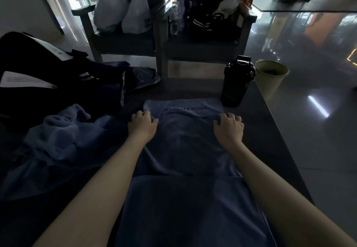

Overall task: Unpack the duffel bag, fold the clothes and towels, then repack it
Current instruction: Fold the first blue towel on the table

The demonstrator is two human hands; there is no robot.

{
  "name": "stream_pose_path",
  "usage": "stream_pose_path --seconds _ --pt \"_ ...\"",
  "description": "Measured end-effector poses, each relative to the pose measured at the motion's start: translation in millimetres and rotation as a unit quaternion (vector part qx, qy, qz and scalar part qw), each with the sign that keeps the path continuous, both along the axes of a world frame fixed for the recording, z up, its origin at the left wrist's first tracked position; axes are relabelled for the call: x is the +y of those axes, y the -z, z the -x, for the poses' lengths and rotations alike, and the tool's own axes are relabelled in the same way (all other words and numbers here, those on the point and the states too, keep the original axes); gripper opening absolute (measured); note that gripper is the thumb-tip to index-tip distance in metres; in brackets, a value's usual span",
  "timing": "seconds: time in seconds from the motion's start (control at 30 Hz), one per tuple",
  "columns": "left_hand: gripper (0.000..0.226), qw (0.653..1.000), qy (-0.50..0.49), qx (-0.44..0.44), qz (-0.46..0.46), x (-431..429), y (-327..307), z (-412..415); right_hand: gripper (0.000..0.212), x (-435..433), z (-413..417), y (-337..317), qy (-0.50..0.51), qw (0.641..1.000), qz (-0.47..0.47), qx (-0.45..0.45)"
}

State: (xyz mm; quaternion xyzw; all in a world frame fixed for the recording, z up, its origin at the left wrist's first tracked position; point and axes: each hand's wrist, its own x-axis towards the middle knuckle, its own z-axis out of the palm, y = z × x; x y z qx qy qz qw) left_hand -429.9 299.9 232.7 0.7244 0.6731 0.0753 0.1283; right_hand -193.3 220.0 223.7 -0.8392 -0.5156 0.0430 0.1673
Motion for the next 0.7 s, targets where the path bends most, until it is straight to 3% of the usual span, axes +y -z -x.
stream_pose_path --seconds 0.1,0.23,0.33,0.47,0.57,0.7 --pt "0.047 1.000 -0.004 -0.029 0.000 23.1 2.6 -9.2 0.034 17.8 -2.9 0.6 0.036 0.998 -0.033 0.028" --pt "0.035 0.979 -0.042 -0.199 -0.028 41.6 3.1 -15.1 0.044 33.9 -7.2 -5.2 0.036 0.990 -0.063 0.123" --pt "0.023 0.967 -0.045 -0.247 -0.051 38.3 2.1 -12.6 0.047 38.1 -4.8 -14.1 0.050 0.982 -0.020 0.180" --pt "0.019 0.958 -0.041 -0.280 -0.048 23.7 -2.4 -6.0 0.023 35.3 -1.4 -26.1 0.021 0.980 0.065 0.189" --pt "0.027 0.952 -0.031 -0.300 -0.046 11.9 -11.2 1.4 0.019 26.3 -1.3 -29.4 0.003 0.974 0.064 0.217" --pt "0.058 0.943 -0.054 -0.327 0.013 -5.8 -34.7 7.7 0.023 5.4 -1.3 -35.8 -0.004 0.968 0.024 0.250"
